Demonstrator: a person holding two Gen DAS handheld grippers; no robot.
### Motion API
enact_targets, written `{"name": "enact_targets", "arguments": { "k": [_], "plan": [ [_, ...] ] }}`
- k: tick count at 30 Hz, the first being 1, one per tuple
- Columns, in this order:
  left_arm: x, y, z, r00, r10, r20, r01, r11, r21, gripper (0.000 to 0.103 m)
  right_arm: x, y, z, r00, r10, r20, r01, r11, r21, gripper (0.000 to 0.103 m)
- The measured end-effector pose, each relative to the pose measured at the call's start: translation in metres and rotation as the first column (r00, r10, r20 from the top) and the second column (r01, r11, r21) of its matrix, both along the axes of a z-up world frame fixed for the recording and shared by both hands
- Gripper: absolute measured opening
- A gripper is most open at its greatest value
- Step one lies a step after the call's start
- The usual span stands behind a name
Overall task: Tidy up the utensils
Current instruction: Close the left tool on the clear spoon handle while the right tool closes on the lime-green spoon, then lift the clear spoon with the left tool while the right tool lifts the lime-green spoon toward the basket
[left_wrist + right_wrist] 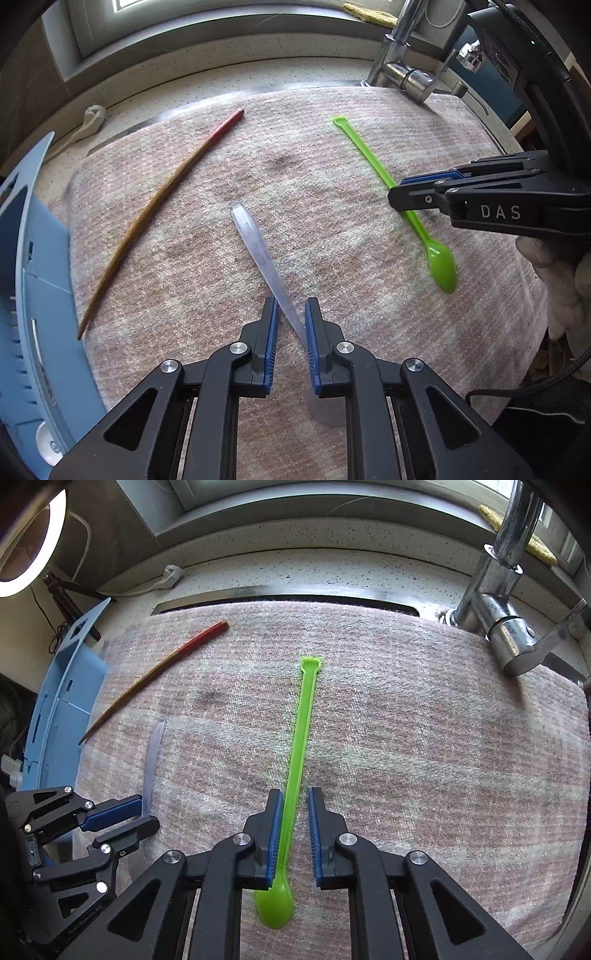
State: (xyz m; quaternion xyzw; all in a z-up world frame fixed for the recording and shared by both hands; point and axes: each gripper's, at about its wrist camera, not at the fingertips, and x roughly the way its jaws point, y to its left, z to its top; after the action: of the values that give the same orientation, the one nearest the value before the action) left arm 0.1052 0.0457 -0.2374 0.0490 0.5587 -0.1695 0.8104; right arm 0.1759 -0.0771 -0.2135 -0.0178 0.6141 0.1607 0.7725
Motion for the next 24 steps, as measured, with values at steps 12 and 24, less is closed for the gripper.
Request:
{"name": "enact_targets", "arguments": {
  "k": [12, 24],
  "plan": [
    [0.003, -0.003, 0.0, 1.0, 0.016, -0.023, -0.018, 0.997, -0.074, 0.006, -0.004, -0.038, 0.001, 0.988, -0.14, -0.069, 0.15, 0.975, 0.166, 0.006],
    [0.004, -0.008, 0.003, 1.0, -0.004, -0.018, 0.002, 0.996, -0.09, 0.005, -0.013, -0.061, 0.004, 0.974, -0.215, -0.071, 0.226, 0.95, 0.214, 0.006]
  ]
}}
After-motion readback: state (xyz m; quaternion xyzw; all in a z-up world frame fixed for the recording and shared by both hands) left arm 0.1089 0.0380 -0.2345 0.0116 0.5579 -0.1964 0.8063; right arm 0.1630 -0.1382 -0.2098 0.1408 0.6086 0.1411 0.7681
